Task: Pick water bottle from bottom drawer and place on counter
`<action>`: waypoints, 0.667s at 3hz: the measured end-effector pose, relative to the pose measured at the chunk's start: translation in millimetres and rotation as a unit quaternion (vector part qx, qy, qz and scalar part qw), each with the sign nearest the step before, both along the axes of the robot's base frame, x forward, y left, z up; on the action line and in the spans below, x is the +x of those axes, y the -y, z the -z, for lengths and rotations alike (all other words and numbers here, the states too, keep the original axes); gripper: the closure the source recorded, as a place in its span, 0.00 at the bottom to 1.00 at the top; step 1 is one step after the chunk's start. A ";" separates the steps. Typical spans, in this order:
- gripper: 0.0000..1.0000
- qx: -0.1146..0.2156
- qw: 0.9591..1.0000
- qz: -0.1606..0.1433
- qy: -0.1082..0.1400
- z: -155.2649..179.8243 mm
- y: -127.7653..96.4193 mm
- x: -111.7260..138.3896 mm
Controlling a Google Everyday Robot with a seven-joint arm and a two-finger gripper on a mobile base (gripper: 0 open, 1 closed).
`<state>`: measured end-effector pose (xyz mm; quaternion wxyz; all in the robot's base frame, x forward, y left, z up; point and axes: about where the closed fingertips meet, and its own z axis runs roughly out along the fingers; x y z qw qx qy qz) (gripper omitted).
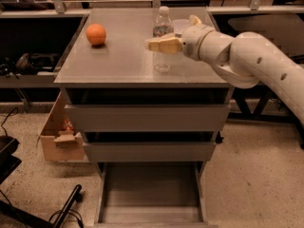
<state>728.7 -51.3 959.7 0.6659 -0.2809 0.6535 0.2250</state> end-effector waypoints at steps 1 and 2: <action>0.00 -0.056 0.998 -0.009 0.017 -29.5 30.6 -47.4; 0.00 -0.142 0.990 -0.006 0.015 -63.2 34.9 -101.1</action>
Offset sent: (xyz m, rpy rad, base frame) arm -0.1667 -0.0560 0.1111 -0.4815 0.0203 -0.0353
